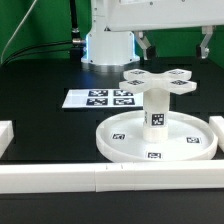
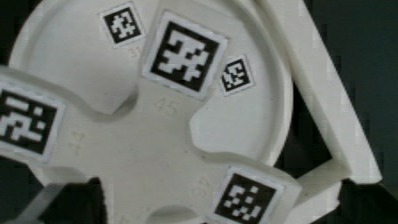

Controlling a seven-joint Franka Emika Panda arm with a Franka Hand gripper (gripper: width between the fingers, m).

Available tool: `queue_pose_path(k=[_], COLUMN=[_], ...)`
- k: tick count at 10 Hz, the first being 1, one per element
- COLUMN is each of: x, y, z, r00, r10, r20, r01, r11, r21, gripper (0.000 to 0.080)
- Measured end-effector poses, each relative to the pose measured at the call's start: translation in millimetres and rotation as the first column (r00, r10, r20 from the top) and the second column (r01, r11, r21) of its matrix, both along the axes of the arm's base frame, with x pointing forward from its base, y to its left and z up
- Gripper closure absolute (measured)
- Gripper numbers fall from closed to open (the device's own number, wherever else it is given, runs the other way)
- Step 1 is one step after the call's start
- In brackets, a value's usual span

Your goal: Assemble round table

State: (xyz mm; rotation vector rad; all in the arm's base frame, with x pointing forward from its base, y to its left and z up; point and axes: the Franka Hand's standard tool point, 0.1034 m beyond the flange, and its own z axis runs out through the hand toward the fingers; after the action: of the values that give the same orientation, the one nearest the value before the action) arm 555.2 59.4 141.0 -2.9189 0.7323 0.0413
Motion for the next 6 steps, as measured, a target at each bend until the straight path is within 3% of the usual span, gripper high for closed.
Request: queue_pose_path(k=[3, 6], x=[0.5, 4.7], y=[-1.2, -0.4], z=[-0.5, -1.3], r00=[0.964, 0.745], r10=[0.265, 0.661], r20=[0.037, 0.093], r01=[-0.264, -0.658], r11=[0.964, 0.751], r21=[-0.009, -0.064], gripper=[0.0151, 0.0151])
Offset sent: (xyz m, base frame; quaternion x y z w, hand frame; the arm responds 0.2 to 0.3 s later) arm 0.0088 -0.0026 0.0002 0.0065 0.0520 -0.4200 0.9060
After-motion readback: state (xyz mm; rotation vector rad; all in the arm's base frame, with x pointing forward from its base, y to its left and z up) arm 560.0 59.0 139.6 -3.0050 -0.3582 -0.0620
